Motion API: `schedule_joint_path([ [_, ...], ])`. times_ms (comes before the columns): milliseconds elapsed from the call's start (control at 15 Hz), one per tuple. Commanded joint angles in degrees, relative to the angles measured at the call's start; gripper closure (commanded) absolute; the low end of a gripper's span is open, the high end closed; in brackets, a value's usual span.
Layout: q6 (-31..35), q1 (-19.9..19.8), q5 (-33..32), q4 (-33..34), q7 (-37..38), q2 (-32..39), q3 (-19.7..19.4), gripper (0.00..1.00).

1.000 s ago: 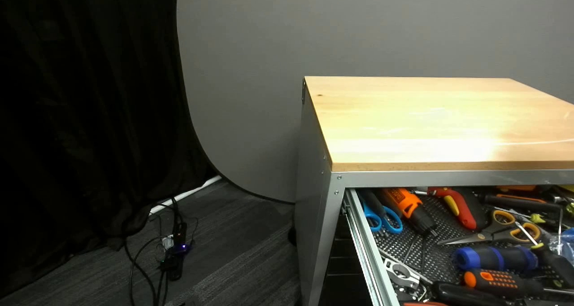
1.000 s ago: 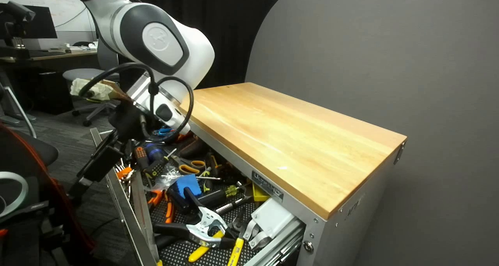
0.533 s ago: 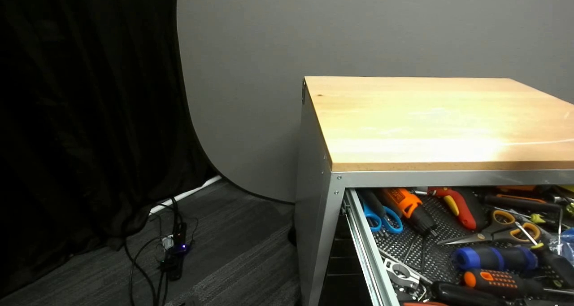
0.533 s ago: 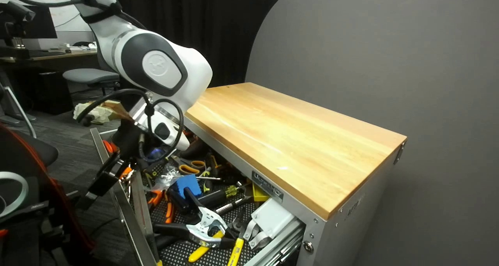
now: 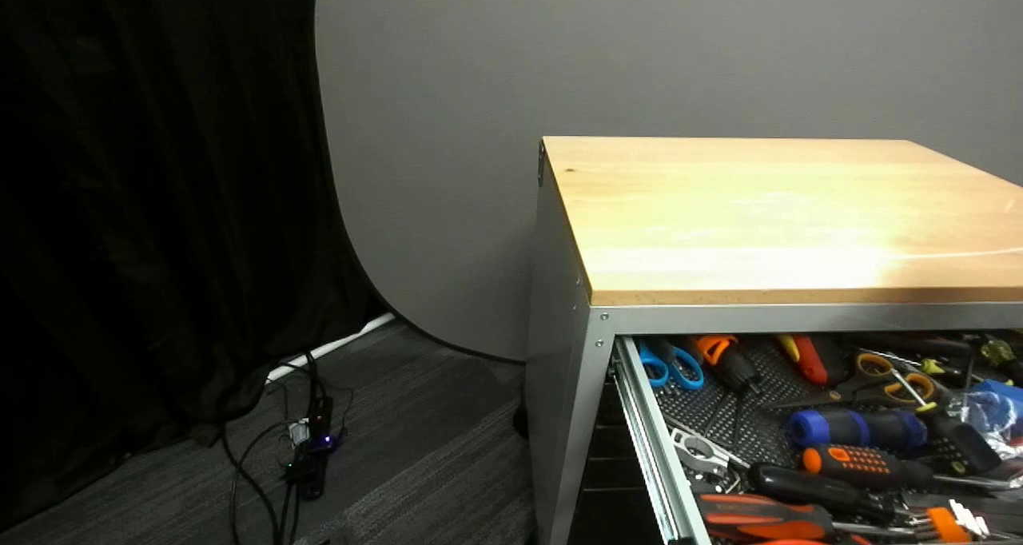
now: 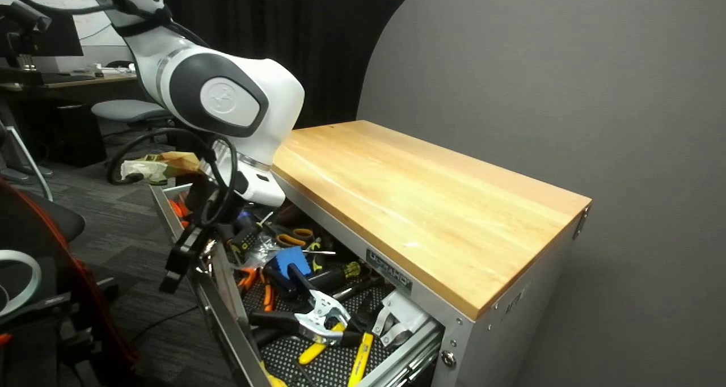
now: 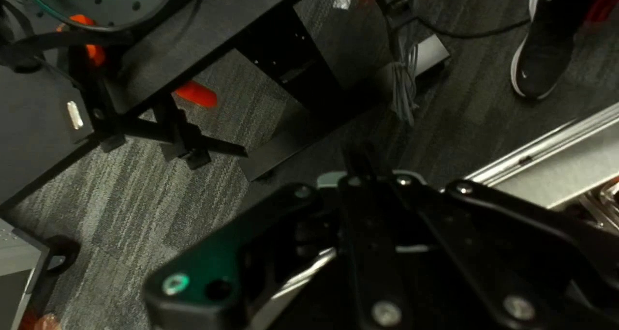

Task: Put the black screwdriver in the open drawer and close the drawer

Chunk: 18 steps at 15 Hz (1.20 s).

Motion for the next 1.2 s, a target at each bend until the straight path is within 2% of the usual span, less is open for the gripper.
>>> schedule_joint_path([
  [0, 10.0, 2.0, 1.8, 1.5, 4.6, 1.4, 0.2, 0.95],
  [400, 20.2, 4.3, 0.0, 3.7, 9.8, 3.5, -0.3, 0.94],
  [733, 26.7, 5.3, 0.6, 6.0, 11.3, 5.3, -0.1, 0.94],
  [1133, 39.7, 9.0, -1.0, 7.0, 12.7, 6.9, -1.2, 0.95],
])
